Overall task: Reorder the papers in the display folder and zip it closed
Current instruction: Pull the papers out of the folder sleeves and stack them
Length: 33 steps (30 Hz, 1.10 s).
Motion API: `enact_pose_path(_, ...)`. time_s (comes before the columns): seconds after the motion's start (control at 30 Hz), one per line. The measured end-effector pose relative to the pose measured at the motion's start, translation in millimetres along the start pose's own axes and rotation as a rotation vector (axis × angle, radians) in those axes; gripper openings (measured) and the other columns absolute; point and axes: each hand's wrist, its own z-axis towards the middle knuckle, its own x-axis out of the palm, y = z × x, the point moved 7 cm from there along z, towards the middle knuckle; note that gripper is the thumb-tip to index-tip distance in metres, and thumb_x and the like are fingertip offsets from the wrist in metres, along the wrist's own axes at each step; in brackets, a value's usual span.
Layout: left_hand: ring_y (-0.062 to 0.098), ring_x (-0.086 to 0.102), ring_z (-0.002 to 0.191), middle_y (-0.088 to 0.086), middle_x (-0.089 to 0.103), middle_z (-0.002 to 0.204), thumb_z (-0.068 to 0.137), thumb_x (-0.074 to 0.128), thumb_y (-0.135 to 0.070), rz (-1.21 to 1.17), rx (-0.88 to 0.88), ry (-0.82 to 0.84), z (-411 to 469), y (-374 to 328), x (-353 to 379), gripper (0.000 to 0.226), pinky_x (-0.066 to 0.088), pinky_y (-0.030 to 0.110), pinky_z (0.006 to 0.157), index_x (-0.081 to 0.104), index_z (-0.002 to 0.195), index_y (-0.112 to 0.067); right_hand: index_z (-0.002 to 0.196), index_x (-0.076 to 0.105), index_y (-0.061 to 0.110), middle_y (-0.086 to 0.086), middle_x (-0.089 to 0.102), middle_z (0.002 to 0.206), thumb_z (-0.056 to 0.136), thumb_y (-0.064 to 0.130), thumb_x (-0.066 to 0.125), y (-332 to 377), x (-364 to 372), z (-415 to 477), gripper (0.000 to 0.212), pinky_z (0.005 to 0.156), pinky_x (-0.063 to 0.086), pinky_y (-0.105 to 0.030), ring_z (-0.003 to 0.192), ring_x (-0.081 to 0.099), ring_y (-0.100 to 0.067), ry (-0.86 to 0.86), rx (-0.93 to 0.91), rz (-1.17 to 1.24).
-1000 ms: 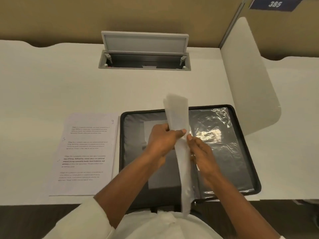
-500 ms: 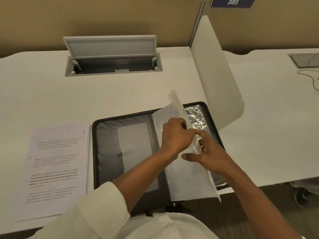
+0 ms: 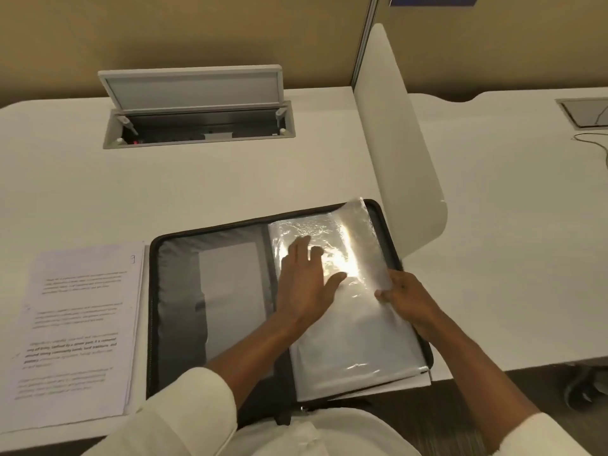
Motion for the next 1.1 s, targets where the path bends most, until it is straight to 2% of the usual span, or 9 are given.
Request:
enact_pose_path(0.13,0.034,0.001,0.164,0.019,0.010,0.176,0.094,0.047,-0.082,0.086,-0.027,0.000,-15,28,6,0.095,0.021,0.053,0.130,0.045,0.153,-0.007,0.131,0.055,0.016,-0.007,0.066,0.116,0.090,0.028,0.075,-8,-6,2,0.047,0.086,0.053,-0.041,0.107,0.064,-0.032,-0.262,-0.003,-0.353)
enact_pose_path(0.2,0.031,-0.008,0.164,0.016,-0.003,0.177,0.091,0.047,-0.087,0.115,-0.004,0.021,-22,33,8,0.109,0.016,0.051,0.131,0.034,0.162,-0.005,0.145,0.045,0.009,-0.013,0.057,0.131,0.092,0.024,0.071,12,2,-17,0.060,0.091,0.052,-0.044,0.118,0.056,-0.033,-0.443,-0.218,-0.585)
enact_pose_path(0.27,0.031,-0.013,0.164,0.016,-0.011,0.177,0.091,0.044,-0.090,0.153,0.028,0.072,-27,34,13,0.117,0.011,0.052,0.131,0.021,0.167,-0.004,0.154,0.039,0.005,-0.017,0.046,0.151,0.098,0.028,0.067,39,22,-38,0.066,0.110,0.047,-0.044,0.138,0.046,-0.033,-0.530,-0.509,-0.593)
enact_pose_path(0.33,0.032,-0.014,0.164,0.015,-0.013,0.177,0.097,0.041,-0.080,0.174,0.073,0.098,-30,31,16,0.109,0.012,0.056,0.132,0.011,0.169,-0.004,0.161,0.034,0.013,-0.007,0.032,0.167,0.107,0.044,0.051,57,51,-36,0.065,0.124,0.031,-0.039,0.155,0.029,-0.023,-0.359,-0.645,-0.442)
enact_pose_path(0.4,0.031,-0.014,0.164,0.012,-0.016,0.177,0.099,0.048,-0.063,0.164,0.098,0.102,-30,29,18,0.101,0.017,0.058,0.130,0.003,0.169,-0.007,0.165,0.027,0.020,0.002,0.018,0.174,0.110,0.053,0.034,69,85,-19,0.065,0.129,0.018,-0.037,0.161,0.010,-0.012,-0.173,-0.703,-0.422)
enact_pose_path(0.47,0.028,-0.016,0.164,0.008,-0.018,0.177,0.098,0.054,-0.059,0.142,0.087,0.106,-31,27,18,0.103,0.016,0.057,0.131,-0.003,0.169,-0.011,0.167,0.022,0.020,0.001,0.008,0.176,0.110,0.053,0.024,74,106,2,0.066,0.131,0.014,-0.042,0.162,-0.001,-0.012,-0.135,-0.772,-0.559)
enact_pose_path(0.6,0.030,-0.012,0.164,0.008,-0.014,0.178,0.096,0.053,-0.075,0.145,0.117,0.073,-29,22,15,0.111,0.010,0.054,0.132,-0.001,0.170,-0.012,0.168,0.015,0.019,0.000,-0.004,0.176,0.110,0.058,0.006,60,105,41,0.071,0.130,0.010,-0.048,0.161,-0.013,-0.015,-0.181,-0.744,-0.737)
enact_pose_path(0.83,0.027,-0.015,0.164,0.006,-0.018,0.177,0.095,0.039,-0.087,0.261,0.102,0.111,-23,22,15,0.113,0.012,0.053,0.133,-0.005,0.170,-0.014,0.169,0.003,0.024,0.000,-0.011,0.176,0.112,0.056,0.028,39,84,54,0.070,0.130,0.012,-0.050,0.162,-0.011,-0.021,-0.222,-0.810,-0.818)
enact_pose_path(1.1,0.026,-0.023,0.162,0.006,-0.025,0.175,0.098,0.035,-0.085,0.317,0.114,0.133,-24,19,13,0.111,0.005,0.051,0.134,-0.012,0.168,-0.014,0.168,0.007,0.029,-0.003,-0.011,0.176,0.109,0.058,0.029,36,79,51,0.069,0.131,0.008,-0.046,0.162,-0.010,-0.021,-0.255,-0.789,-0.763)
